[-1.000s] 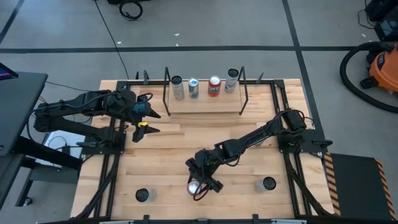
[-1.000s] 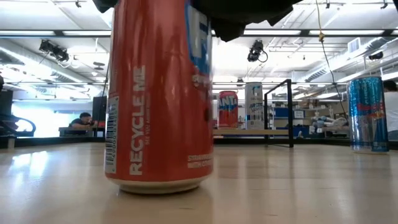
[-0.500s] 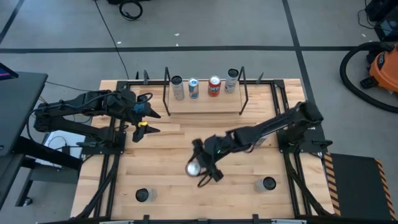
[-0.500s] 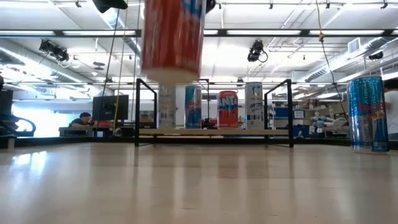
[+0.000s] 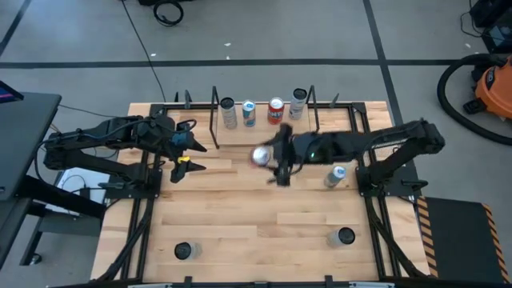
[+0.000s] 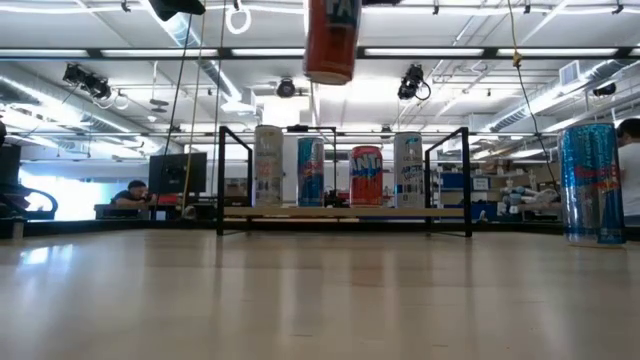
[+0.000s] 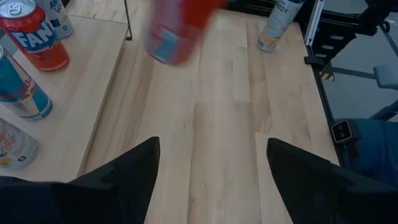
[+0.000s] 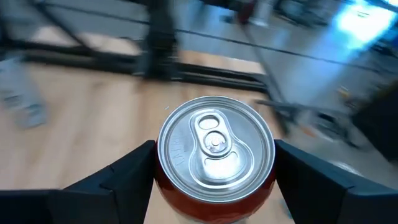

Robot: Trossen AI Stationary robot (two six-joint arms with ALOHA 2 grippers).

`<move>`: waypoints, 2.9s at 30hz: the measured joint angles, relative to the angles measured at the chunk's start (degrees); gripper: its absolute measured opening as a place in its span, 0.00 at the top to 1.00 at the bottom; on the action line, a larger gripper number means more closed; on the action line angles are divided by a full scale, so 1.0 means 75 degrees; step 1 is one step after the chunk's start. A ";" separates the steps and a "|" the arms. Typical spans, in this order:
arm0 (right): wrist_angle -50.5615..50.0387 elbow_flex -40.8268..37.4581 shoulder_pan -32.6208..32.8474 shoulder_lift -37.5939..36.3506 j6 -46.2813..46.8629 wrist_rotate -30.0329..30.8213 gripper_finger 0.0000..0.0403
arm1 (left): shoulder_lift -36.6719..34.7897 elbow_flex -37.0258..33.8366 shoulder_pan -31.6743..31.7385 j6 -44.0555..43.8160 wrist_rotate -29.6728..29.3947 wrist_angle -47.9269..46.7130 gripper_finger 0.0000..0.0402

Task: Place canned beverage on shelf
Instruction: Put the red soda can on the shelf aligned with the other red soda can

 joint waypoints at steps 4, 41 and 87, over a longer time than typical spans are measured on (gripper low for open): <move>-0.0087 0.0000 -0.0515 -0.0199 0.0575 0.0739 0.27 | 0.0000 0.0000 0.0000 0.0005 0.0002 0.0000 0.26; 0.1471 -0.2851 -0.2696 -0.0075 0.3311 0.0592 0.27 | -0.0002 0.0000 -0.0017 0.0290 0.0002 -0.0178 0.26; 0.2599 -0.3672 -0.3718 -0.0026 0.2724 -0.0464 0.17 | -0.0002 0.0000 -0.0015 0.0273 0.0004 -0.0169 0.26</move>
